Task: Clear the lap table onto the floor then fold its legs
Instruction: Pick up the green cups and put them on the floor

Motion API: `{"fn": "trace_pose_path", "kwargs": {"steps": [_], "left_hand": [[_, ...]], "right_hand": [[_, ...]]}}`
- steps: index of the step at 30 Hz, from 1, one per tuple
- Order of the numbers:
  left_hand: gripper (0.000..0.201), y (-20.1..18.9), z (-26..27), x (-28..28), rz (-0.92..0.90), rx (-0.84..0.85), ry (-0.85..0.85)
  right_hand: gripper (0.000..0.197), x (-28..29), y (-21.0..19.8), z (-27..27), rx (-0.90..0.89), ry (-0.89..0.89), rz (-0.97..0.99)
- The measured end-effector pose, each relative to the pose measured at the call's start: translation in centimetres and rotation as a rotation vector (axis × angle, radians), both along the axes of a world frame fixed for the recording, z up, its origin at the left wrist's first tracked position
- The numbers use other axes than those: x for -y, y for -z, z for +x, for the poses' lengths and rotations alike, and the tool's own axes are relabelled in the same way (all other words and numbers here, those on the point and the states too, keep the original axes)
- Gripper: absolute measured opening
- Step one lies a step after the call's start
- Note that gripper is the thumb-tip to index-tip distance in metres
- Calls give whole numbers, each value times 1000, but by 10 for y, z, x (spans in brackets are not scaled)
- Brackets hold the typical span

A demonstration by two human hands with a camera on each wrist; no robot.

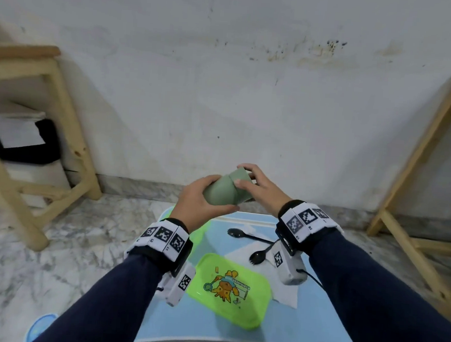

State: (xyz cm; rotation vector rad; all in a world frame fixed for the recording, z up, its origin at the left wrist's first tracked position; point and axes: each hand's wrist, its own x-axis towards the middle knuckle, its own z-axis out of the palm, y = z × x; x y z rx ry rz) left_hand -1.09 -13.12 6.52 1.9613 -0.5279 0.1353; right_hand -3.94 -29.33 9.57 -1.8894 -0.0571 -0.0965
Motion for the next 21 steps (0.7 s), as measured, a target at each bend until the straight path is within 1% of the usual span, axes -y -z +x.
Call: {"fn": "trace_pose_path", "kwargs": {"steps": [2,4,6,8,10,12,13,14,16,18,20,21], "left_hand": [[68,-1,-3,-7,-24,11,-12],[68,-3,-6,-17,-71,5,-38],[67,-5,-6,-34,-106,16,-81],[67,-7,-4,-56,-126,27,-113],[66,-15,-1,-87,-92,32,-139],[70,-24,2,-122,-21,35,-147],[71,-29,4,-142,19,36,-166],[67,-35,3,-164,77,35,-213],[51,-37,7,-221,190,24,-326],[41,-35,5,-287,269,-15,-433],[38,-26,-5,-358,380,-59,-587],[37,-13,-15,-403,441,-112,-673]], "right_hand": [[44,-22,3,-2,-16,-37,61],[44,-42,5,1,10,-44,91],[44,-61,1,6,38,-75,80],[51,-84,-4,14,30,-131,61],[52,-109,-8,27,9,-208,73],[45,-135,-10,43,-20,-256,175],[44,-148,-13,49,-44,-264,229],[45,-163,-13,58,-63,-263,263],[50,-194,-7,78,-72,-240,256],[55,-227,7,98,-59,-220,157],[58,-260,25,116,-52,-230,16],[58,-277,35,123,-46,-239,-54]]}}
